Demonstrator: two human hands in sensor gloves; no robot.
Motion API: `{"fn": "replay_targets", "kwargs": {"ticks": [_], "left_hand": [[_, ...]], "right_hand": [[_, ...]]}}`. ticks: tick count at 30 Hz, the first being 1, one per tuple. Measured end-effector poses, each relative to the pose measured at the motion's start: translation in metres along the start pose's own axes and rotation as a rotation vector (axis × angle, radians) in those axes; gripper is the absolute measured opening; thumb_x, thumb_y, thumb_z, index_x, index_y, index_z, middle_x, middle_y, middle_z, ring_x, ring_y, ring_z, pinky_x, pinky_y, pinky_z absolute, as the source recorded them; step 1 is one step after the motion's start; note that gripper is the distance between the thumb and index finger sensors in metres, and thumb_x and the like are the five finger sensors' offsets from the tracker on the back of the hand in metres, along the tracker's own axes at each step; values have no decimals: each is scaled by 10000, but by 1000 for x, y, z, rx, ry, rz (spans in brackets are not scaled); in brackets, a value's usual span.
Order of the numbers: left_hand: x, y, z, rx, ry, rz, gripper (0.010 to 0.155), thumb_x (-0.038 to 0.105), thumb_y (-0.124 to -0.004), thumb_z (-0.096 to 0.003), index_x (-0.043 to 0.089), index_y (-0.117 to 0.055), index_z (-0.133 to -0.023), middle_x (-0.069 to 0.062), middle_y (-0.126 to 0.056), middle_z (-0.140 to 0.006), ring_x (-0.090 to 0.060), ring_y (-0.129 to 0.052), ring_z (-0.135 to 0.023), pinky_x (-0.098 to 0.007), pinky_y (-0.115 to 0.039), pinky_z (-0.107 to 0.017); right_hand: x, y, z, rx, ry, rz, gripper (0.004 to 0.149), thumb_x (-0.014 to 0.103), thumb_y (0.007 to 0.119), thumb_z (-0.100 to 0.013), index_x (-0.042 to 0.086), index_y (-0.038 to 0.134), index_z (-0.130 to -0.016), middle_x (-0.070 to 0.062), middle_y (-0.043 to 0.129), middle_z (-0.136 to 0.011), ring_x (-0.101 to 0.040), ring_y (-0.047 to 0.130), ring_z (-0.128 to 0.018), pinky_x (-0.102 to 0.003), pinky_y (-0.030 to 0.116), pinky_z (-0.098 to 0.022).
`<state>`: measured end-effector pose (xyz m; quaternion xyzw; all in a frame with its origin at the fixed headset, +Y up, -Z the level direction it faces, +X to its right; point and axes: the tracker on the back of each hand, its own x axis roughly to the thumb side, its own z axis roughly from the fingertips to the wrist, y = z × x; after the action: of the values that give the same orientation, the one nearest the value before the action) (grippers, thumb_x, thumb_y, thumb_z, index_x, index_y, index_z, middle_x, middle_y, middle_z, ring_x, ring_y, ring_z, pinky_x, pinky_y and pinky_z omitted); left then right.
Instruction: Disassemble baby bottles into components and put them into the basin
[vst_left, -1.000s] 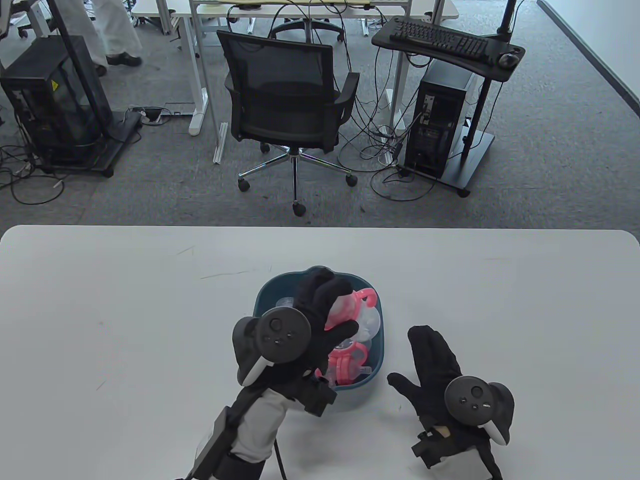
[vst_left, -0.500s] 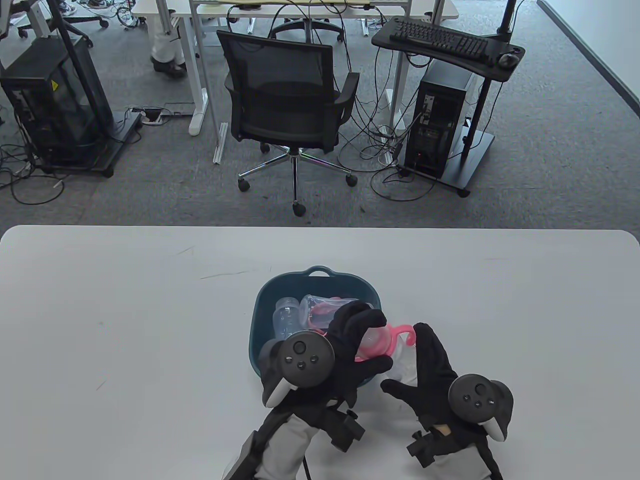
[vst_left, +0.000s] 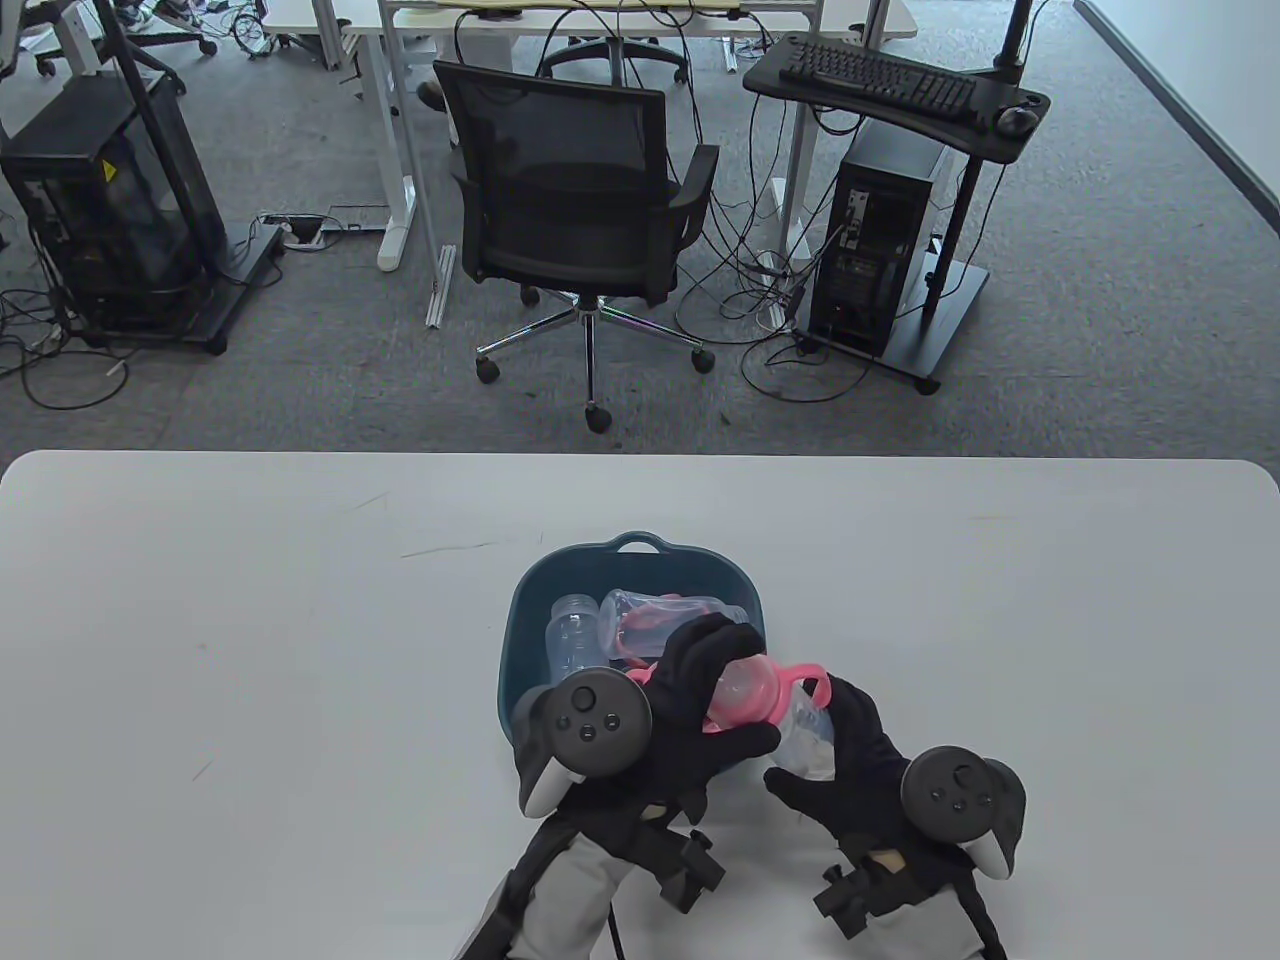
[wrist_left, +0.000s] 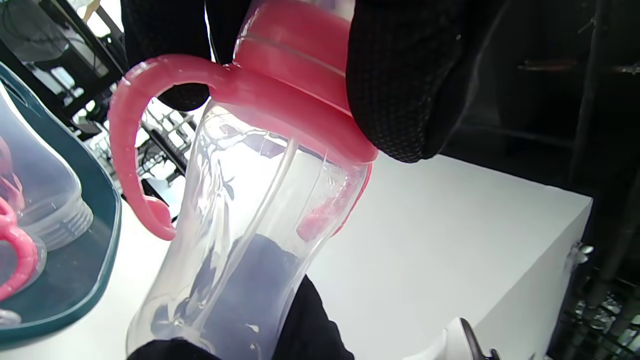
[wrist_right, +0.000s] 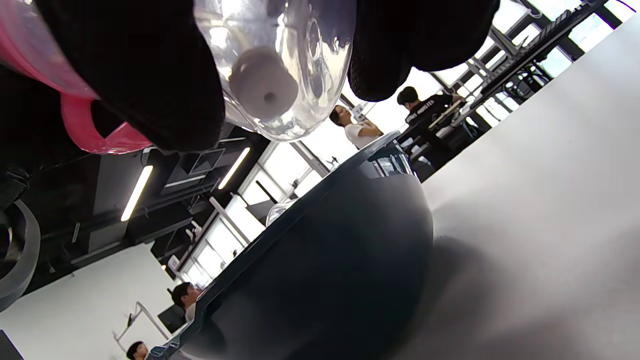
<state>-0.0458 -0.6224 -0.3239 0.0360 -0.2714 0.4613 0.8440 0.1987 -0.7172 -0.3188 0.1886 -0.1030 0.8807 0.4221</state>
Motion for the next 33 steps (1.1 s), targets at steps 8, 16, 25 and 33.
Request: {"fn": "replay_targets", "kwargs": {"ticks": [8,16,25,33], "left_hand": [[0,-2,0,-19,-24,-16,821,374,-941,-411,499,-417,-1030,35,-400,-1124,-329,-665,-1072,-533,-696,-696],[5,-1,2,27,-47,-43,800,361,-946,-407,498,-444,-1015,36,-405,-1120,-326,-650,-1084,-530,-699,-698],[9,-1,6,86,-69,-90,765,337,-949,-417,515,-473,-990,68,-403,-1117,-302,-625,-1102,-523,-672,-722],[12,13,10,145,-93,-40,768,345,-940,-426,524,-452,-992,81,-375,-1125,-283,-606,-1119,-534,-635,-743]], "right_hand": [[-2,3,3,-42,0,26,925,430,966,-424,119,385,-1074,-189,388,-1130,-419,741,-903,-573,674,-641],[-4,2,2,-41,4,1,943,425,967,-426,126,359,-1083,-190,448,-1094,-413,721,-907,-570,649,-658],[-3,4,2,-35,12,-5,943,431,960,-434,112,356,-1083,-204,447,-1088,-417,718,-903,-573,643,-658],[-5,3,3,-56,27,5,943,434,959,-434,105,356,-1080,-213,450,-1082,-421,722,-895,-575,644,-652]]}}
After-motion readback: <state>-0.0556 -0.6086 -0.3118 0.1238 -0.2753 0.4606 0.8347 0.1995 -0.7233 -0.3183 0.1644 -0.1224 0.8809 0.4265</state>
